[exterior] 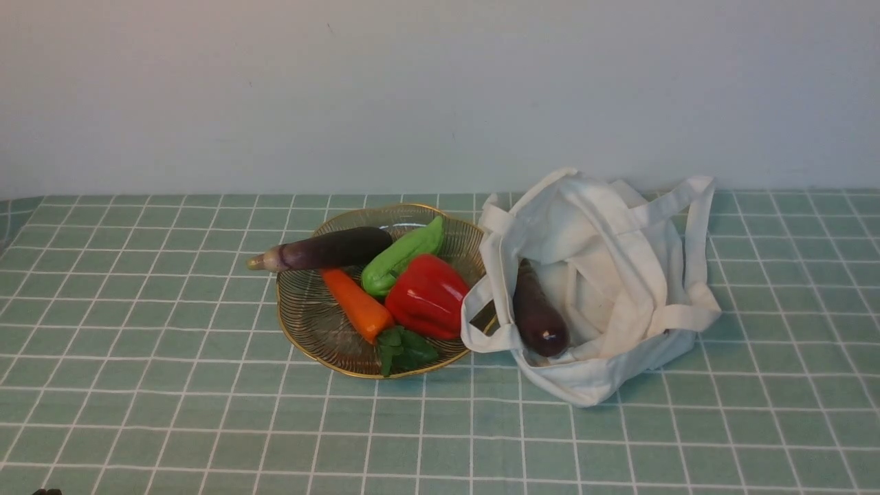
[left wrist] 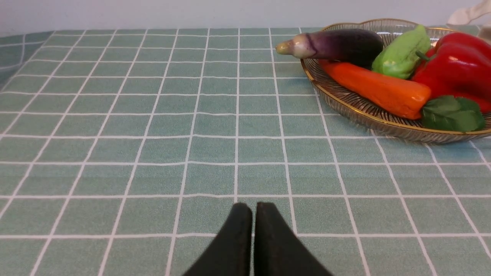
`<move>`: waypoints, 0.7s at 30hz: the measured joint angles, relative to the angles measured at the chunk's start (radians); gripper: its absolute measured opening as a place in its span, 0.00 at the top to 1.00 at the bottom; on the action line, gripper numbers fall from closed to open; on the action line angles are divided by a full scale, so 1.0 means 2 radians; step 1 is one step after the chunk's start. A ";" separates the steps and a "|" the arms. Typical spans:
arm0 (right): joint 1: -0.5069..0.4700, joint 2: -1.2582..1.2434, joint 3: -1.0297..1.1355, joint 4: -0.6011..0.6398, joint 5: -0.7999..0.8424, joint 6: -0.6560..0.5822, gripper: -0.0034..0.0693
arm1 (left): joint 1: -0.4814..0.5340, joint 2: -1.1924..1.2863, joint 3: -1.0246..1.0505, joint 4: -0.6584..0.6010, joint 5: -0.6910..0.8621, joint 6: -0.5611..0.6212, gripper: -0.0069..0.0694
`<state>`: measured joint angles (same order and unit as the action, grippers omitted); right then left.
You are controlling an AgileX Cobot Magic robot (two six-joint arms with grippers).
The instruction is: Take vegetables from cloth bag on blue coffee tablecloth place on plate.
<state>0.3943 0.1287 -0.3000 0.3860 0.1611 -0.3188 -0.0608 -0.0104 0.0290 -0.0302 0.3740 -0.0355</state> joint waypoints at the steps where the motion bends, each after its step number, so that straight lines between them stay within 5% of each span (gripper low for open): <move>1: -0.002 -0.006 0.012 -0.017 -0.005 0.009 0.97 | 0.000 0.000 0.000 0.000 0.000 0.000 0.91; 7: -0.082 -0.044 0.115 -0.112 -0.019 0.098 0.97 | 0.000 0.000 0.000 0.000 0.000 0.000 0.91; 13: -0.153 -0.069 0.164 -0.162 0.022 0.125 0.97 | 0.000 0.000 0.000 0.000 0.000 0.000 0.91; 21: -0.160 -0.070 0.164 -0.179 0.091 0.133 0.97 | 0.000 0.000 0.000 0.000 0.000 0.000 0.91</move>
<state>0.0751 -0.0106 0.0284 0.0283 0.3426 -0.0519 -0.0608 -0.0104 0.0290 -0.0302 0.3740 -0.0355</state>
